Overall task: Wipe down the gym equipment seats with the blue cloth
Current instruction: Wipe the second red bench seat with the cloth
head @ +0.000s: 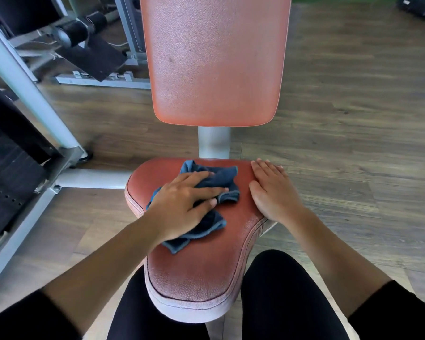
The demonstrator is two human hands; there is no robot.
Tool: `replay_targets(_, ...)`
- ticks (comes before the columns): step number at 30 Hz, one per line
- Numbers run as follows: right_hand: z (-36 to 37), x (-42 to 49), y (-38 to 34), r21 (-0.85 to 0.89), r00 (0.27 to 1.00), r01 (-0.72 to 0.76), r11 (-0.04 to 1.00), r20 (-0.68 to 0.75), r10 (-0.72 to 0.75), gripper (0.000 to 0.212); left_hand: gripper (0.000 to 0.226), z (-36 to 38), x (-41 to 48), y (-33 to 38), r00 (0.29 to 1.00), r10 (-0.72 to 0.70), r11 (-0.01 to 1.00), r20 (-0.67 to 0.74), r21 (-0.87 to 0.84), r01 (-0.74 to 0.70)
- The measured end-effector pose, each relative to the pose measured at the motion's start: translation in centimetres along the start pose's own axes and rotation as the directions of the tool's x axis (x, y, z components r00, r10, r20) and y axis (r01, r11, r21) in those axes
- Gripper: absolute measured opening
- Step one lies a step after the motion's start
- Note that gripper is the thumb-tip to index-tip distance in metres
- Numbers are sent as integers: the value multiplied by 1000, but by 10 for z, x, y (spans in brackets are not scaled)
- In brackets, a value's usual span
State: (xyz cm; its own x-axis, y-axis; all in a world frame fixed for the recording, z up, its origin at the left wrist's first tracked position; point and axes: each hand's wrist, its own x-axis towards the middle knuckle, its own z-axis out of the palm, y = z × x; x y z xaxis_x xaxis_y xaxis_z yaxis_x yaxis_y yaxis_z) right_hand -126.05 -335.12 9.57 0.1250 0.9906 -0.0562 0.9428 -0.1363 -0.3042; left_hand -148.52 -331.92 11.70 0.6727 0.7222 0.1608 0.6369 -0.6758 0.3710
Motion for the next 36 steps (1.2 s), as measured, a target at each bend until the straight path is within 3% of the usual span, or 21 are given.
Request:
replay_targets(4,0,2,-1,-22,1000,2,1000,-8,-3,77,45,-5,-9,-20,999,-2,998,-40,-67,0)
replay_targets(7,-1,2,-1,-20,1000,3,1000,-15,-4,77,53,-4,12,-33,989,-128,992,-73,-26,126)
replay_targets(12,2,5,-2,-8,1000,-9,1000,-30,9,76,33,8,57,-29,929,-371,922,-12,111,370)
replay_targets(19,5,0,1,-53,1000,-10,999,-10,9,90,38,13,23,25,943,-321,946,84,74,315)
replay_targets(22,2,-2,0,-67,999,-15,998,48,18,86,46,4,-7,41,953,-295,955,62,38,293)
replay_targets(25,-1,-4,-4,-68,995,-40,997,85,46,80,39,1,-19,32,954,-295,955,54,53,292)
replay_targets(33,-13,-8,-15,-78,980,-126,989,146,137,82,37,5,48,-2,781,-624,775,-36,102,624)
replay_targets(36,-12,-7,-14,-102,972,-134,986,181,151,81,38,17,63,12,804,-594,798,-24,111,593)
